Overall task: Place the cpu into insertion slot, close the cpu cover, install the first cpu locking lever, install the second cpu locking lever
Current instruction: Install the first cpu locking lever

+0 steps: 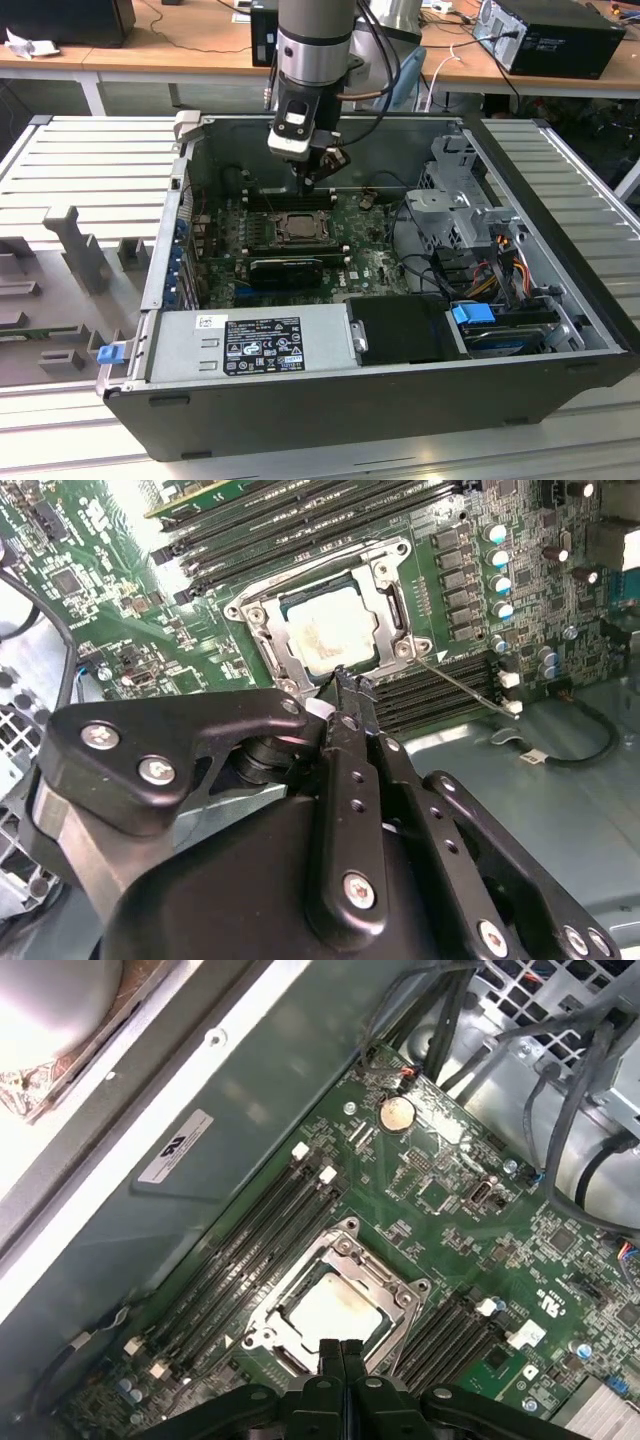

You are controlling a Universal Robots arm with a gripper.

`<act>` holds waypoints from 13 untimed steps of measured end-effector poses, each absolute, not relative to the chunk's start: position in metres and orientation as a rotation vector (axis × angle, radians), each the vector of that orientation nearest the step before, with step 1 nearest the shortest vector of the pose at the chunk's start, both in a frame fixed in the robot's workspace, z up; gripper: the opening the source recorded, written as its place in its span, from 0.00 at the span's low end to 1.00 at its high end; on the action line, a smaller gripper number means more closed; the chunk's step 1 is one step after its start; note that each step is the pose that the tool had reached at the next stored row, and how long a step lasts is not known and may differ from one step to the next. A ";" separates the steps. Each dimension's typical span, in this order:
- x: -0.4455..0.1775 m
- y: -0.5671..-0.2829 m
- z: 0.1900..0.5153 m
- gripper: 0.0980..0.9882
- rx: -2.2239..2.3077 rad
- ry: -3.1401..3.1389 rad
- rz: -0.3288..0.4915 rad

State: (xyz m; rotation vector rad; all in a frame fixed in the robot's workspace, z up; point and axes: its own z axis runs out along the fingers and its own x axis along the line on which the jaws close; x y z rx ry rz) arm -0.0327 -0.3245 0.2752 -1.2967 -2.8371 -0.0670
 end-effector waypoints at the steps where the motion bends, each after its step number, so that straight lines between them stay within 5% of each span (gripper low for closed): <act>1: -0.033 -0.324 0.275 0.01 -1.286 -2.842 -0.067; 13: -0.033 -0.324 0.275 0.01 -1.101 -2.916 -0.065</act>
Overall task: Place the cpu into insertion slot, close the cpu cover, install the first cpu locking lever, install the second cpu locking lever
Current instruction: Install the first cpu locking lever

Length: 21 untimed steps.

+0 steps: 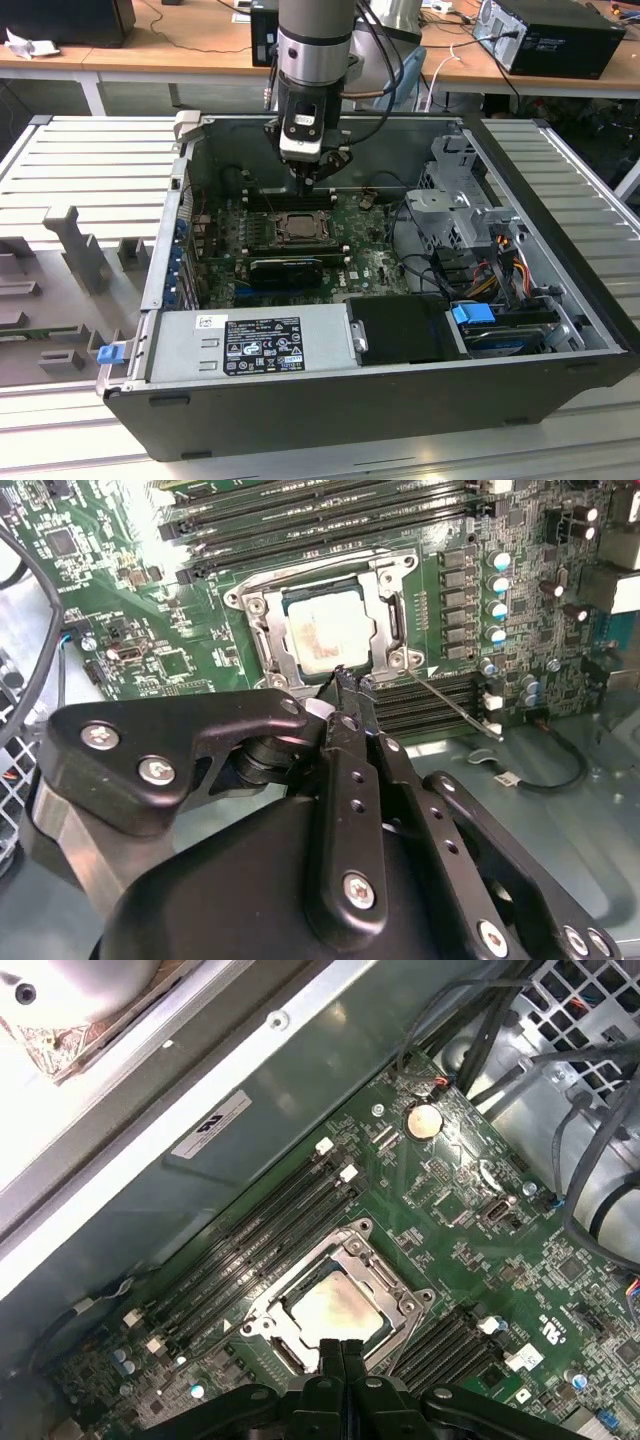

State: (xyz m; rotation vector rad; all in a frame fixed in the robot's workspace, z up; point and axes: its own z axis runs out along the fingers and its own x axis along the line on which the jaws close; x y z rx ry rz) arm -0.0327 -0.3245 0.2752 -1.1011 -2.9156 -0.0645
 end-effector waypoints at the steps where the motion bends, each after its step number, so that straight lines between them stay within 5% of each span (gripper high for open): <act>1: -0.033 -0.324 0.275 0.01 -1.086 -2.921 -0.064; 21: -0.033 -0.324 0.275 0.01 -0.755 -3.019 -0.059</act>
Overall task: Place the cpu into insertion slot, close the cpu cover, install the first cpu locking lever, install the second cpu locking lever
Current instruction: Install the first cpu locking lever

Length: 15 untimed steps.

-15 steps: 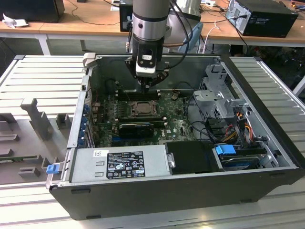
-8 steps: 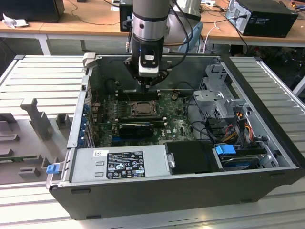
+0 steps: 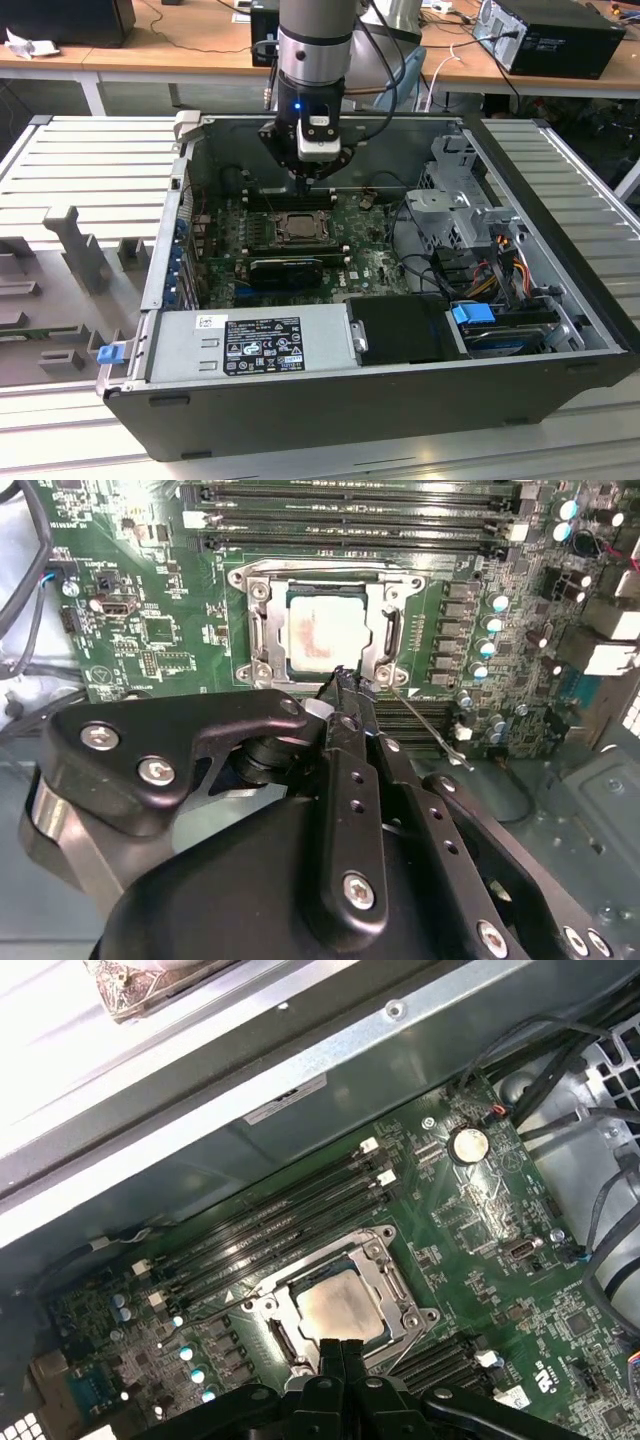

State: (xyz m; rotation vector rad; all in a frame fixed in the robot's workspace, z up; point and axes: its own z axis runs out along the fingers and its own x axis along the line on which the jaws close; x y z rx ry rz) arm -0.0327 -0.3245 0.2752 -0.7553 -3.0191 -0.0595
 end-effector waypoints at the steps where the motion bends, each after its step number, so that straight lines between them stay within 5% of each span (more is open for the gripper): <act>1: -0.033 -0.324 0.275 0.01 -0.745 -3.022 -0.059; 15: -0.033 -0.324 0.275 0.01 -0.529 -3.064 -0.055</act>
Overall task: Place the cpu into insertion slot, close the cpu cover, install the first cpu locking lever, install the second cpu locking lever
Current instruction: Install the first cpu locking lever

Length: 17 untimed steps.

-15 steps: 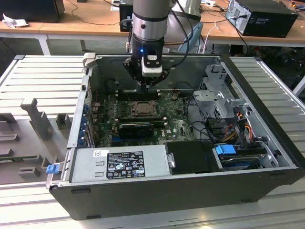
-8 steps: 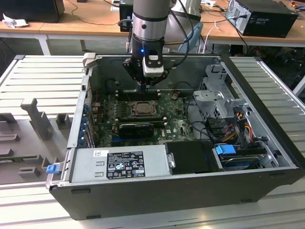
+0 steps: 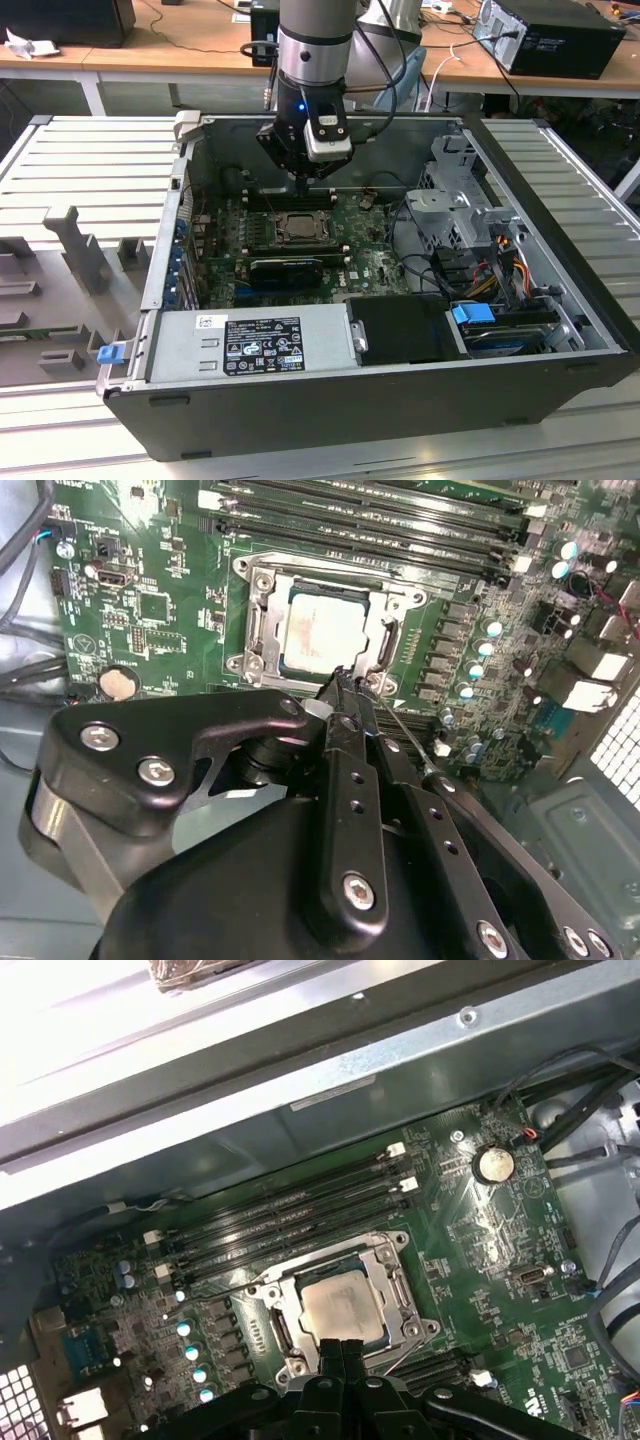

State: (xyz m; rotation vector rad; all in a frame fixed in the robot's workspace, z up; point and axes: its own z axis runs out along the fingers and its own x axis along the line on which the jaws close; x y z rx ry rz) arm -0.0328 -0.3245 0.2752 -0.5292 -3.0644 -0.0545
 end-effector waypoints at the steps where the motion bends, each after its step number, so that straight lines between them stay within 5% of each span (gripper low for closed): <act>1: -0.033 -0.324 0.275 0.01 -0.510 -3.067 -0.054; 17: -0.033 -0.324 0.275 0.01 -0.007 -3.133 -0.047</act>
